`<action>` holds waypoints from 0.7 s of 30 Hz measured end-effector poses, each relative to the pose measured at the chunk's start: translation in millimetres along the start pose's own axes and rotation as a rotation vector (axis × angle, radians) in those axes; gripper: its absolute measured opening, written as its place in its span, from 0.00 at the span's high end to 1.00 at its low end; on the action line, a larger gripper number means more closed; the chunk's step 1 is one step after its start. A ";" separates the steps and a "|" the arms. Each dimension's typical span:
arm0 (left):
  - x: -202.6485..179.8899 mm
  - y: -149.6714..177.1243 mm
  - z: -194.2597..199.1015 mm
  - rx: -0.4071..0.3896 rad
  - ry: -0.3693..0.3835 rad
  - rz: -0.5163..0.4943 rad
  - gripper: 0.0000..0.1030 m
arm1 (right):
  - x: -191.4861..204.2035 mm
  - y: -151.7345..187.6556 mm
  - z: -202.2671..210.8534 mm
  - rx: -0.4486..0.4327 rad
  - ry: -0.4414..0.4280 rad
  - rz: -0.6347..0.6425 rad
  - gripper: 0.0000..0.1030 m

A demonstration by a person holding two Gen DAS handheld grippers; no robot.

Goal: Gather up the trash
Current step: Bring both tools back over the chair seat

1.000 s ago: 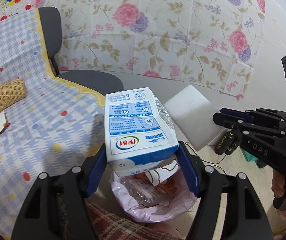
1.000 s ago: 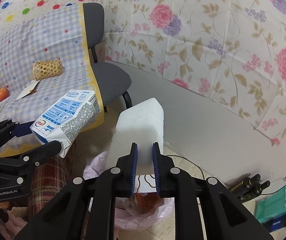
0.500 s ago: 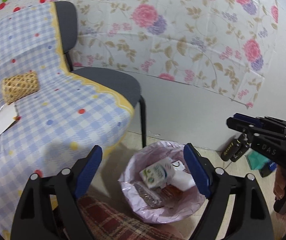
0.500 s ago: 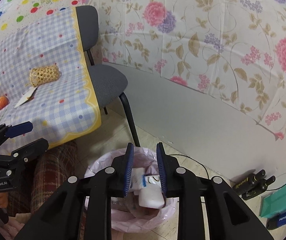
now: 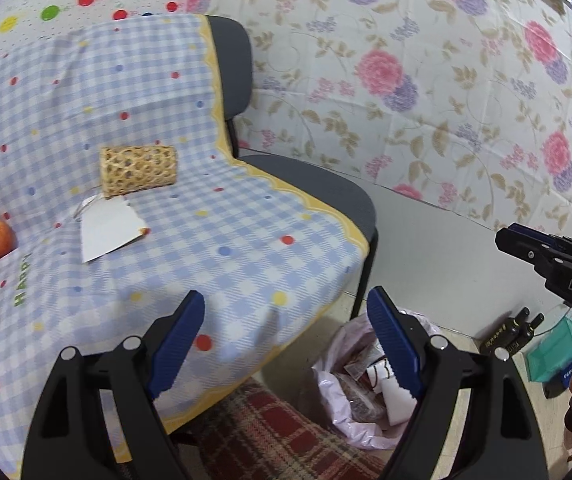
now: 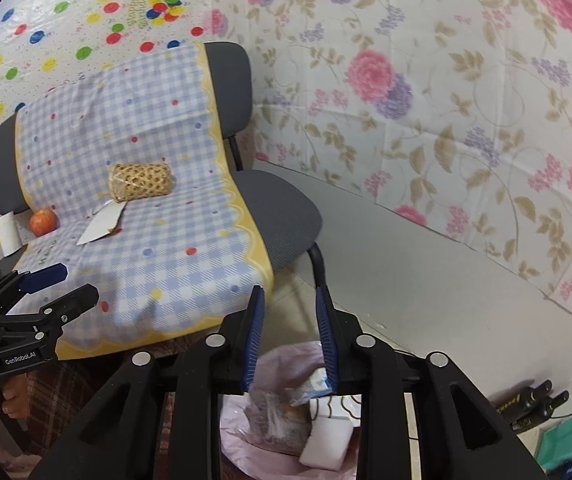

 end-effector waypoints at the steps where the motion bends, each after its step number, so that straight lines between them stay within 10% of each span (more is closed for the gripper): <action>1: 6.7 0.0 1.5 -0.002 -0.013 0.011 0.21 | 4.0 -2.4 -1.5 -0.003 -0.007 0.004 0.68; 21: 143.3 -28.7 -15.6 0.016 -0.357 0.178 0.10 | 116.4 -72.7 -98.4 -0.012 -0.207 0.143 0.47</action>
Point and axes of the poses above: each gripper's, at about its wrist camera, not at the fingertips, and z roughly against the way its jaws point, x to its left, y to its underside, the point moved 5 cm from there along -z, roughly the way its jaws point
